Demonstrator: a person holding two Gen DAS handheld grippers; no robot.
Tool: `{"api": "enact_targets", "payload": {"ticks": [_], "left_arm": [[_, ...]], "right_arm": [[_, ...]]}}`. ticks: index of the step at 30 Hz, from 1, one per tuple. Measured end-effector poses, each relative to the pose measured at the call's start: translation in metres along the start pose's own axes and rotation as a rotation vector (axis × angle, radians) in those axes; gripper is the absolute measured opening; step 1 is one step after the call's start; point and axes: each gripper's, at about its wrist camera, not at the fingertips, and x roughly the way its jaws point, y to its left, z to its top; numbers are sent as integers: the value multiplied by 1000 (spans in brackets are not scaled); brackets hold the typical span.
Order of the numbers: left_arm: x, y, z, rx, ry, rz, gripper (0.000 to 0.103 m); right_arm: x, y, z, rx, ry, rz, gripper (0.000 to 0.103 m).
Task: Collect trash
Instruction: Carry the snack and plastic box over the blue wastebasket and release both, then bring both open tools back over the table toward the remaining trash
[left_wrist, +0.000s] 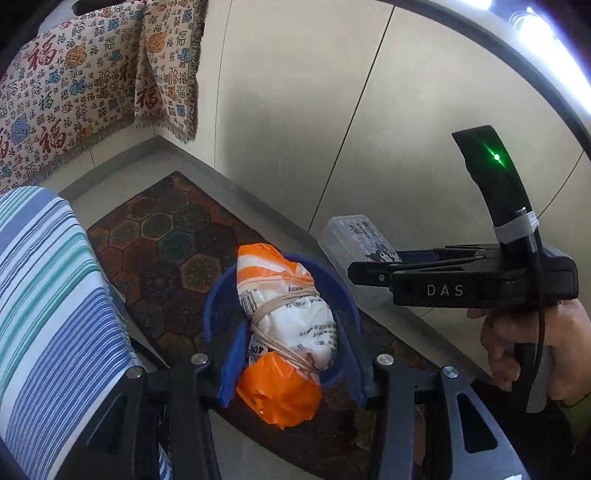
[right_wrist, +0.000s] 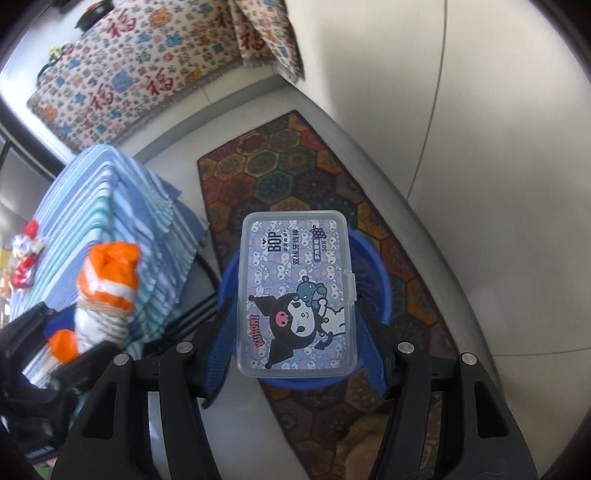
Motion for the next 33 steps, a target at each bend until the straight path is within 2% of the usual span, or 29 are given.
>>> {"api": "enact_targets", "payload": {"ticks": [6, 8, 9, 10, 12, 15, 18, 20, 22, 26, 29, 33], "left_arm": [[39, -3, 7, -1, 38, 9, 48], [51, -4, 11, -3, 49, 2, 54], [57, -4, 13, -8, 59, 2, 58], [61, -3, 15, -13, 64, 10, 62], [64, -1, 21, -29, 51, 29, 62], [47, 3, 32, -55, 4, 30, 62], [5, 9, 36, -51, -69, 41, 62], [-27, 12, 32, -35, -119, 56, 66], [-60, 19, 19, -34, -158, 83, 73], [-105, 46, -27, -46, -151, 139, 75], [-132, 76, -75, -74, -123, 217, 75], [-164, 124, -129, -128, -79, 343, 75]], "right_arm": [[25, -19, 9, 52, 22, 26, 63], [32, -26, 8, 73, 25, 43, 64], [36, -30, 9, 85, 25, 48, 67], [38, -34, 8, 90, 19, 59, 78], [34, -39, 5, 99, -5, 45, 80], [15, -44, 3, 122, -56, 49, 80], [-20, -38, 5, 103, -158, 20, 81], [-39, -26, 7, 78, -222, -7, 87], [-64, -8, 6, 43, -299, -38, 95], [-86, 42, -2, -35, -380, -46, 95], [-85, 93, -23, -128, -388, -2, 97], [-66, 175, -60, -266, -334, 89, 98]]}}
